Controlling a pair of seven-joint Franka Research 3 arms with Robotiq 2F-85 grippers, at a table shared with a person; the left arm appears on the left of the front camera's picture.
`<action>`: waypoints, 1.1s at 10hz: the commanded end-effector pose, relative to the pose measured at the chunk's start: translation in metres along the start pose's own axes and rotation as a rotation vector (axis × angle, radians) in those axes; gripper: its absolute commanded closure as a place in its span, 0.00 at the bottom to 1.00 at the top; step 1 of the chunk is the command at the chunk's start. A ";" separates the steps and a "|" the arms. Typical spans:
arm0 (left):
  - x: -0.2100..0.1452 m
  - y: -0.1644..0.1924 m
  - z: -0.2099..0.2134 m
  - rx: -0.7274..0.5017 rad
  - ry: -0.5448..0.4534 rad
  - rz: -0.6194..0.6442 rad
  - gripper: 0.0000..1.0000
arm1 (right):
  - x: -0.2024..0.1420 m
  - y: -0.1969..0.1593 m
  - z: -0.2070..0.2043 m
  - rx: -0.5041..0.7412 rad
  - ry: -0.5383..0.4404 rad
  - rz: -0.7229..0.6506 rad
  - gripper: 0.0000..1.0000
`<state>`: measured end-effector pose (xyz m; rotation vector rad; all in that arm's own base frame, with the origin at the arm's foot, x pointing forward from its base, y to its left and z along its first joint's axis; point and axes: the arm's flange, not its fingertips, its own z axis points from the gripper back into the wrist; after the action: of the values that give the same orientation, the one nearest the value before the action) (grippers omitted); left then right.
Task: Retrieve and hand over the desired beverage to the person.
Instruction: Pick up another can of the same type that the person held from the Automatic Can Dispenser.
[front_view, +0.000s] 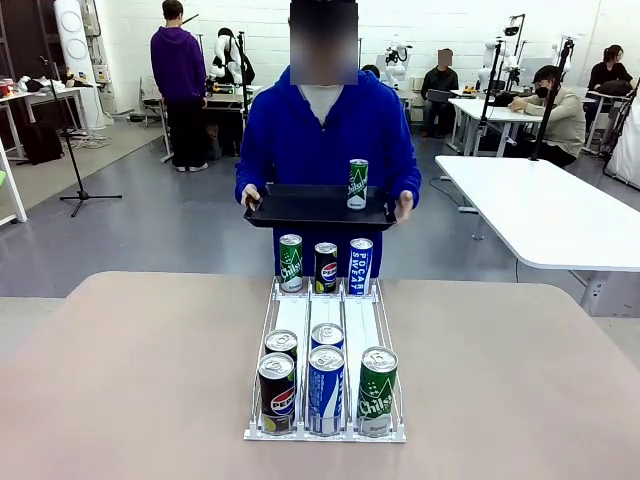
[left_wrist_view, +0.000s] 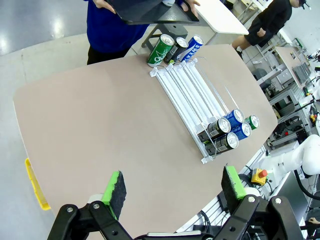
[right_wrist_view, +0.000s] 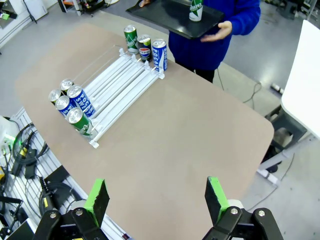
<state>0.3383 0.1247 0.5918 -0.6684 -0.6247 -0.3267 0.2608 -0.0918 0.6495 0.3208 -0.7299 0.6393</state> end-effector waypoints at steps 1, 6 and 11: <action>-0.001 0.001 0.000 -0.018 -0.013 -0.023 0.00 | 0.001 -0.001 -0.002 -0.008 0.003 -0.003 0.00; 0.049 -0.135 -0.099 0.348 0.295 0.329 0.00 | 0.001 -0.001 -0.002 -0.008 0.003 -0.003 0.00; 0.061 -0.276 -0.229 0.646 0.392 0.390 0.00 | 0.001 -0.001 -0.002 -0.008 0.003 -0.003 0.00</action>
<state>0.3306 -0.2299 0.6050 -0.0835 -0.2697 0.1244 0.2608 -0.0906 0.6503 0.3167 -0.7291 0.6406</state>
